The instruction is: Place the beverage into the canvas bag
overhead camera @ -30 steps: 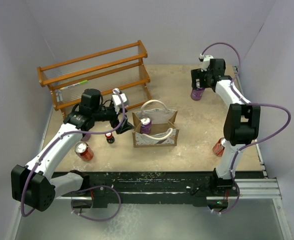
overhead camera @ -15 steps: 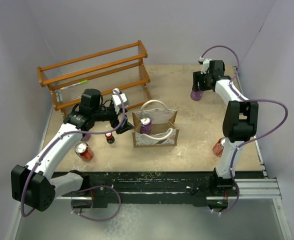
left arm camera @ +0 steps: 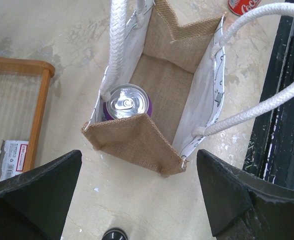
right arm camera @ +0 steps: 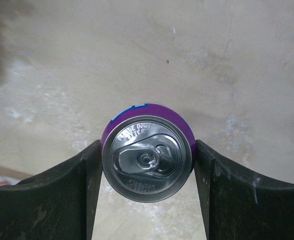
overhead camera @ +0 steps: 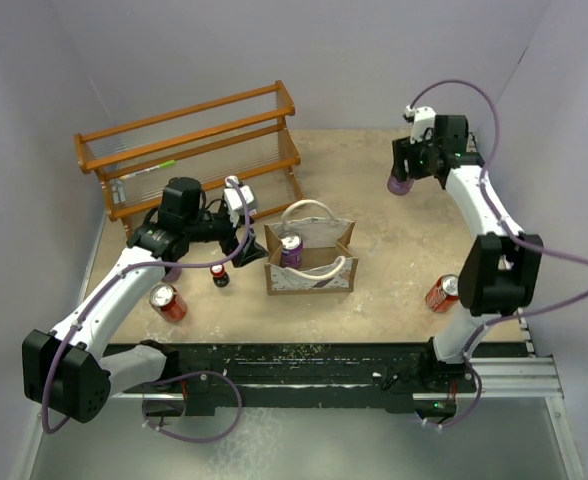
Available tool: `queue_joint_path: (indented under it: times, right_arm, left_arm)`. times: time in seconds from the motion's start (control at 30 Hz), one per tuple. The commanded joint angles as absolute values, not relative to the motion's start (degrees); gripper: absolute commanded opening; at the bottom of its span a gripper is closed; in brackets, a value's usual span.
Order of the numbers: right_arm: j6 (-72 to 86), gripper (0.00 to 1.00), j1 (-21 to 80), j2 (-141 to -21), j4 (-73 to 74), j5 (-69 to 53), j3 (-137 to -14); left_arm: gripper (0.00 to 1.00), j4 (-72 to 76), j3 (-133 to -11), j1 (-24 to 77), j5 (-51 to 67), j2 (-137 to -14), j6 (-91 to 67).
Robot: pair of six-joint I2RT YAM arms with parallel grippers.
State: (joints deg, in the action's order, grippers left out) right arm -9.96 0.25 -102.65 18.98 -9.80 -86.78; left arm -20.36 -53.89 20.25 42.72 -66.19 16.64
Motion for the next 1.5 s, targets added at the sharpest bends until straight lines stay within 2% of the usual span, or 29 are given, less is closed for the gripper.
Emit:
queue_joint_path:
  times: [0.0,0.13,0.3,0.53,0.83,1.23,1.47]
  right_arm:
    - [-13.9,0.02,0.8,-89.6,17.2,-18.1,-87.0]
    - [-15.6,0.0,2.2,-82.0,20.5,-26.0,-85.2]
    - [-20.4,0.0,9.2,-73.1,22.8,-33.5,-81.2]
    - [-27.5,0.0,17.7,-68.8,25.8,-42.8,-75.9]
    - [-34.2,0.0,24.6,-71.1,26.1,-41.6,-73.5]
    - [-36.5,0.0,29.5,-76.0,21.8,-33.3,-72.0]
    - [-37.9,0.0,30.3,-77.7,21.9,-30.6,-70.6]
  left_arm:
    - [0.99,-16.9,-54.3,19.8,41.1,-64.4,15.3]
    - [0.99,-15.2,-53.3,19.8,39.6,-64.3,12.7]
    - [1.0,-11.9,-52.8,19.9,39.7,-67.6,7.3]
    - [0.95,-8.8,-52.0,20.7,41.1,-71.0,1.5]
    - [0.91,-7.8,-51.0,20.8,46.7,-73.2,1.2]
    - [0.81,-8.0,-51.2,20.8,45.3,-75.4,1.7]
    - [0.79,-7.6,-50.7,20.7,45.4,-75.4,2.2]
